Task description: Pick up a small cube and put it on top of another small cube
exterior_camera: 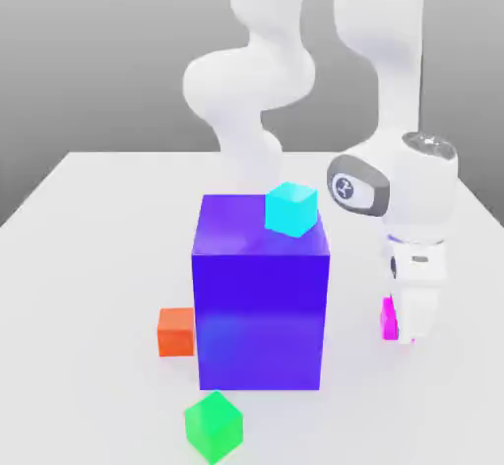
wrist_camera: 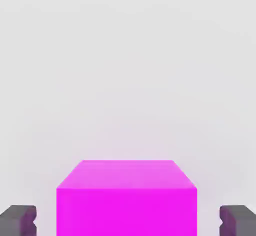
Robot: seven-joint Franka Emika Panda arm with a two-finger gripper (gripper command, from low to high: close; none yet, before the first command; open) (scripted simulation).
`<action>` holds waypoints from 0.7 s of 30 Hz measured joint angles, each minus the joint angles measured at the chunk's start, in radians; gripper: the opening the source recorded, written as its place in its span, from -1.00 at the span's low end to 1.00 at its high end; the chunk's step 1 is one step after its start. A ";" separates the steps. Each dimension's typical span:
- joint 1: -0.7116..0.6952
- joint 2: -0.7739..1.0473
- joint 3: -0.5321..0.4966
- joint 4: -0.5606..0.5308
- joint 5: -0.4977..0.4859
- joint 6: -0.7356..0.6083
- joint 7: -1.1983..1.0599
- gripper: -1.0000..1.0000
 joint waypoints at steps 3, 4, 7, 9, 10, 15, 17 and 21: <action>0.004 0.012 -0.005 0.002 -0.004 0.009 0.003 -1.00; 0.001 0.000 -0.001 0.000 -0.003 0.000 0.002 -1.00; -0.035 -0.087 0.042 -0.017 0.031 -0.071 -0.025 -1.00; -0.045 -0.157 0.064 -0.031 0.077 -0.128 -0.058 -1.00; -0.045 -0.193 0.071 -0.037 0.099 -0.157 -0.074 -1.00; -0.070 -0.226 0.064 0.020 0.100 -0.236 -0.164 -1.00; -0.095 -0.202 0.056 0.060 0.085 -0.250 -0.234 -1.00; -0.137 -0.151 0.037 0.142 0.048 -0.278 -0.377 -1.00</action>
